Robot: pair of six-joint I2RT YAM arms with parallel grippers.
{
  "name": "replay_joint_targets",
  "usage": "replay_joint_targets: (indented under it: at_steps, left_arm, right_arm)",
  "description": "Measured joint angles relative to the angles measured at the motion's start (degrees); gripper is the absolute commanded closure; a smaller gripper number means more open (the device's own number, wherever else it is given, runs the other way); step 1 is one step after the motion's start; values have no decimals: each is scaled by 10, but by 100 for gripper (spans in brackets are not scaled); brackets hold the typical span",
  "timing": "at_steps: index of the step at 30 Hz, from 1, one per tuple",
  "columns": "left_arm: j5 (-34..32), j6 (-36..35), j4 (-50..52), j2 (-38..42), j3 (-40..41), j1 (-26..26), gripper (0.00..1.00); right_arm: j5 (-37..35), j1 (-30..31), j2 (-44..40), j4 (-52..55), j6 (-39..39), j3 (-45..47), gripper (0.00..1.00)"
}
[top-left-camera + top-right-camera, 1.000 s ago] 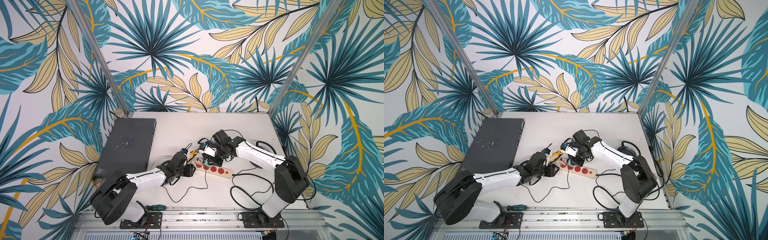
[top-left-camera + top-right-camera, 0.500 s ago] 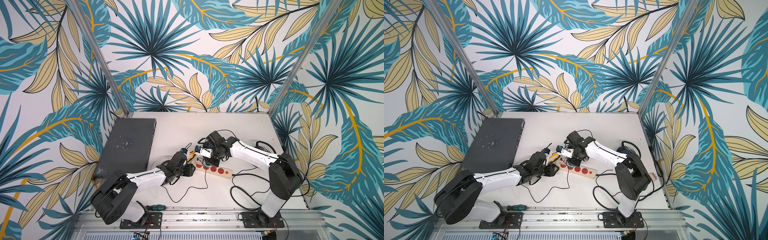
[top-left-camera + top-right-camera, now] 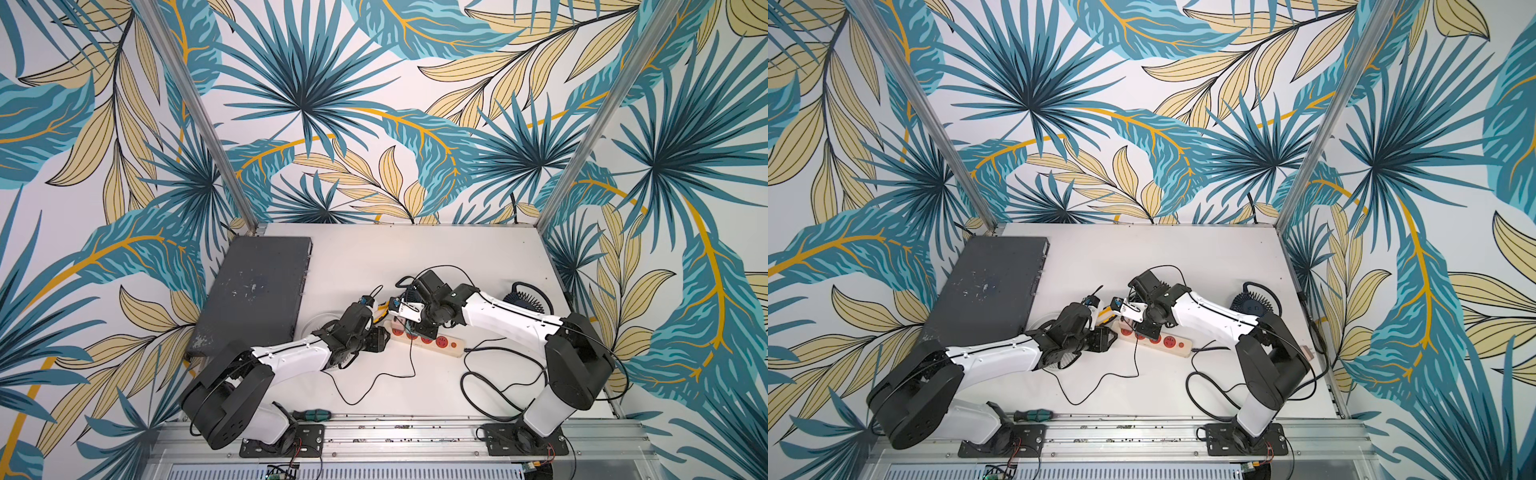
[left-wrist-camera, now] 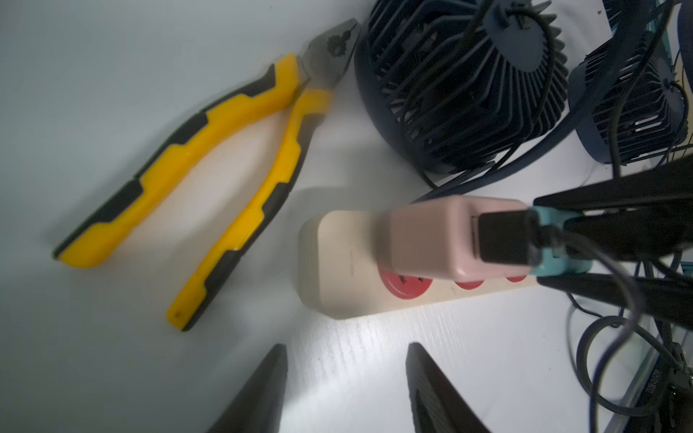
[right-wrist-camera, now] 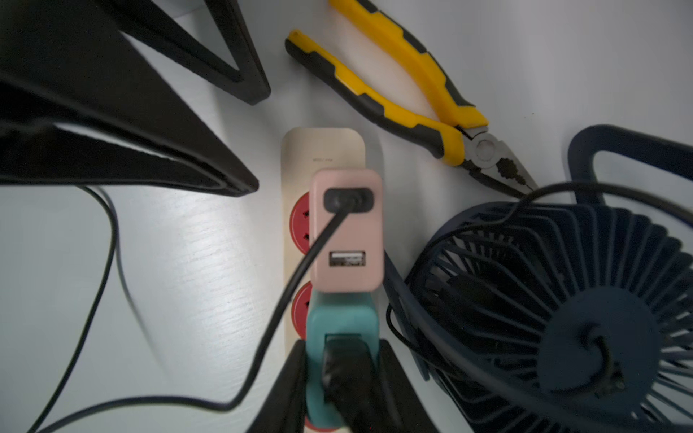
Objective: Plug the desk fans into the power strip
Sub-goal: Insert the plug into the socket.
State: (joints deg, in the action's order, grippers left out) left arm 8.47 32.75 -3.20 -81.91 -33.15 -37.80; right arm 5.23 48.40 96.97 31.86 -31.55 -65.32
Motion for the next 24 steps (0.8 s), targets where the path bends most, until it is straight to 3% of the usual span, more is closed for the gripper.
replay_joint_targets:
  at_steps: [5,13,17,24]
  left_arm:
    - [6,-6,0,17,0,5,45]
    - [10,-46,21,70,0,11,36]
    - [6,-66,41,108,0,16,30]
    - [-7,-106,97,181,0,20,14]
  right_arm:
    - [2,0,0,-11,1,6,100]
    - [-17,3,-5,6,50,3,32]
    - [-25,3,-52,24,102,2,17]
    - [-57,-2,-244,33,219,1,3]
